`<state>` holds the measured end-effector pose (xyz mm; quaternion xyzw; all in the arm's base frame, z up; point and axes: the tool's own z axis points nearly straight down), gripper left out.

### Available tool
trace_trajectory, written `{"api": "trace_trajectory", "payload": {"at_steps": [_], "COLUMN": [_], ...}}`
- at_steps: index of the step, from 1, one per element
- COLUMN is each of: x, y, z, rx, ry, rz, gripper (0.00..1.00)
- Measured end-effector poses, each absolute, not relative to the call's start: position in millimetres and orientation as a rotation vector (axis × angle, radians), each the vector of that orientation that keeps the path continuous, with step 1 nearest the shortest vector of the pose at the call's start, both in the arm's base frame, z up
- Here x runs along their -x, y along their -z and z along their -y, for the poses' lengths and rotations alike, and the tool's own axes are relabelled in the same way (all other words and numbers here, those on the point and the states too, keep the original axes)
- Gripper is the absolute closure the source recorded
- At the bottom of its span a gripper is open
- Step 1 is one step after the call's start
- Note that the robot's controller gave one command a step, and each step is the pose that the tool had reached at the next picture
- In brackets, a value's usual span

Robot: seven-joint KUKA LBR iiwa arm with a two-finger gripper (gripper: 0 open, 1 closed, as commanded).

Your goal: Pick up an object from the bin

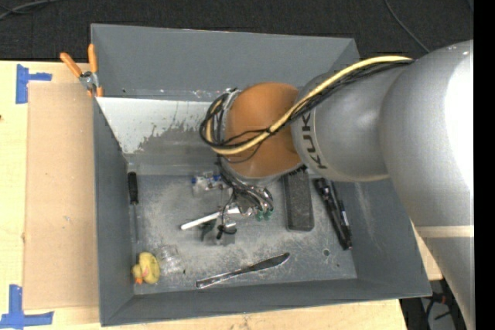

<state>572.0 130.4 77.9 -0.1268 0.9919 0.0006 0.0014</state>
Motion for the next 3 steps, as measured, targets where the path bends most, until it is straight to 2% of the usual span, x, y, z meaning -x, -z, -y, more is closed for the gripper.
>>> {"api": "trace_trajectory", "payload": {"at_steps": [1,2,3], "x": [-584.7,-581.3,-585.4], "y": [-104,-84,-69], "z": [-125,-123,-90], "rx": [0.330,0.374,0.663], "ry": [-0.003,0.000,-0.003], "rz": [-3.128,-3.122,-3.070], "gripper": [0.00,0.00,0.00]}}
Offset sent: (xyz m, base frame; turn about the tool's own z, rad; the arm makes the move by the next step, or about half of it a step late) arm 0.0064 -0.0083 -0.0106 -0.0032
